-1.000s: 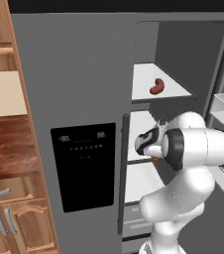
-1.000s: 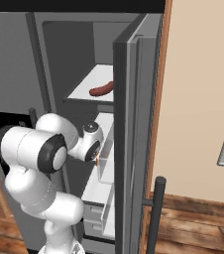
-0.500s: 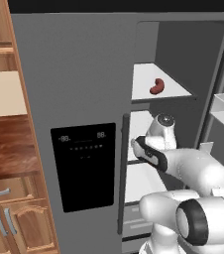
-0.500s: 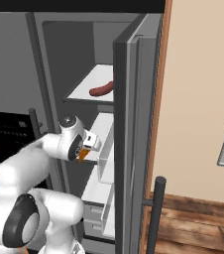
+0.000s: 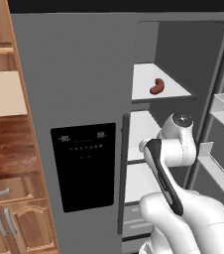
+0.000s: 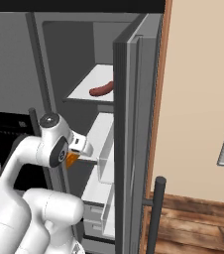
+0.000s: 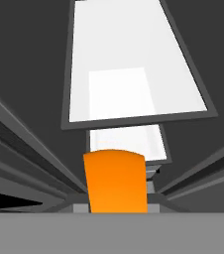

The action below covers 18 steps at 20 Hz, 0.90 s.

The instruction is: Retrieve the sausage and cheese from the fridge and place them on the cutting board on the counter.

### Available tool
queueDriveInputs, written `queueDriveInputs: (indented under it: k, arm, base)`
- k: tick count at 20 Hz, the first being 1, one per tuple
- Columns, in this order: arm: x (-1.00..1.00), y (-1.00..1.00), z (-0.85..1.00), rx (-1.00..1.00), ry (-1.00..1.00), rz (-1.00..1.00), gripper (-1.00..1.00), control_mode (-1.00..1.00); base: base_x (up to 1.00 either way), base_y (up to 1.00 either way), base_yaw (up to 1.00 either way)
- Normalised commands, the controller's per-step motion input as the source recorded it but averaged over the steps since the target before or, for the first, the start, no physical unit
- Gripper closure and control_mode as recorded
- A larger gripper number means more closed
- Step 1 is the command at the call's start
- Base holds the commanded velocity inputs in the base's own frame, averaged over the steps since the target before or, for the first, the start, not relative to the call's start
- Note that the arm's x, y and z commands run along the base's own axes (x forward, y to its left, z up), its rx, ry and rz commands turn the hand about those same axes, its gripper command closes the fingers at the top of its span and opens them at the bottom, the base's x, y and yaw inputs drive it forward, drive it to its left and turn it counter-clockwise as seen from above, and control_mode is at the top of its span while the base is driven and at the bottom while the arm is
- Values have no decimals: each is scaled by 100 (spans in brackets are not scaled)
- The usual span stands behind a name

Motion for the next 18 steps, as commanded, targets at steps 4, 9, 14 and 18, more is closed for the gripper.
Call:
queueDriveInputs:
  k: [4,9,14,18]
  arm:
    - [-18,0,20,0,5,0,100,-100]
    - [-1,0,2,0,0,0,100,-100]
    - [0,0,0,0,0,0,100,-100]
    - [0,0,0,0,0,0,100,-100]
  base:
    - [0,0,0]
    - [0,0,0]
    - [0,0,0]
    - [0,0,0]
